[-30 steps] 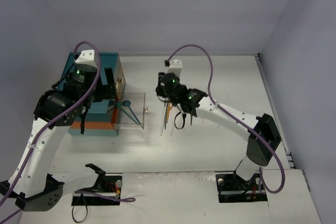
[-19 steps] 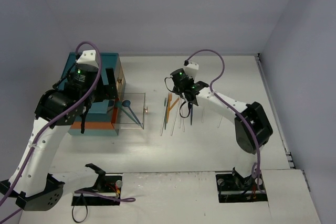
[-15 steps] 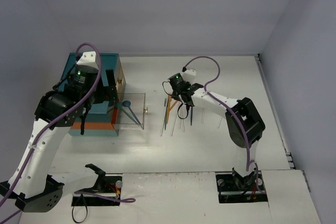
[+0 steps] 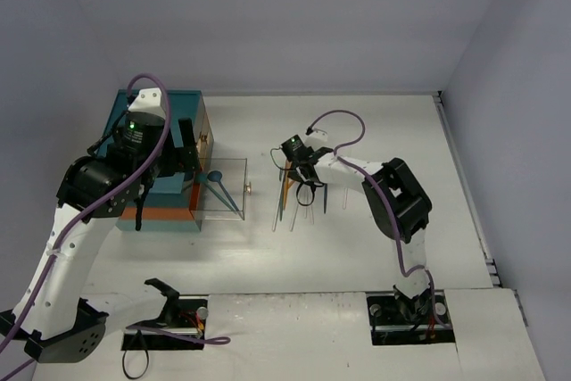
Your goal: Sort the eating utensils into containers
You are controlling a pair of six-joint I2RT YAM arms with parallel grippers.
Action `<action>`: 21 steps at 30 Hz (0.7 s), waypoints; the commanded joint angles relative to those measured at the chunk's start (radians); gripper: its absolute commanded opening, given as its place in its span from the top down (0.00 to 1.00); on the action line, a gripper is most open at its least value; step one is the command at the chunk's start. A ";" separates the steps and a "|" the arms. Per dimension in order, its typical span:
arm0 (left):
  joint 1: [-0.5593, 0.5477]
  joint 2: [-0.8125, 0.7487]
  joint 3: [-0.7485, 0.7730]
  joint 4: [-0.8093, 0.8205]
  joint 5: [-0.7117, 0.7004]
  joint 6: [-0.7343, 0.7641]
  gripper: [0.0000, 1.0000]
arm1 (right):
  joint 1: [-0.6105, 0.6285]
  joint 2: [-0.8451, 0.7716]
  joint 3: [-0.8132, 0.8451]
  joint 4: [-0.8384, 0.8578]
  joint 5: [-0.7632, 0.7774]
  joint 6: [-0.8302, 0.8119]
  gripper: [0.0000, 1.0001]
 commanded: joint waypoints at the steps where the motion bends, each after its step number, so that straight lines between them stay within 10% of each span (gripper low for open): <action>1: 0.008 -0.013 -0.002 0.036 0.002 0.019 0.06 | -0.008 0.021 0.042 -0.011 0.024 0.041 0.81; 21: 0.010 -0.031 -0.027 0.038 0.001 0.018 0.06 | -0.106 0.106 0.060 -0.101 0.092 -0.052 1.00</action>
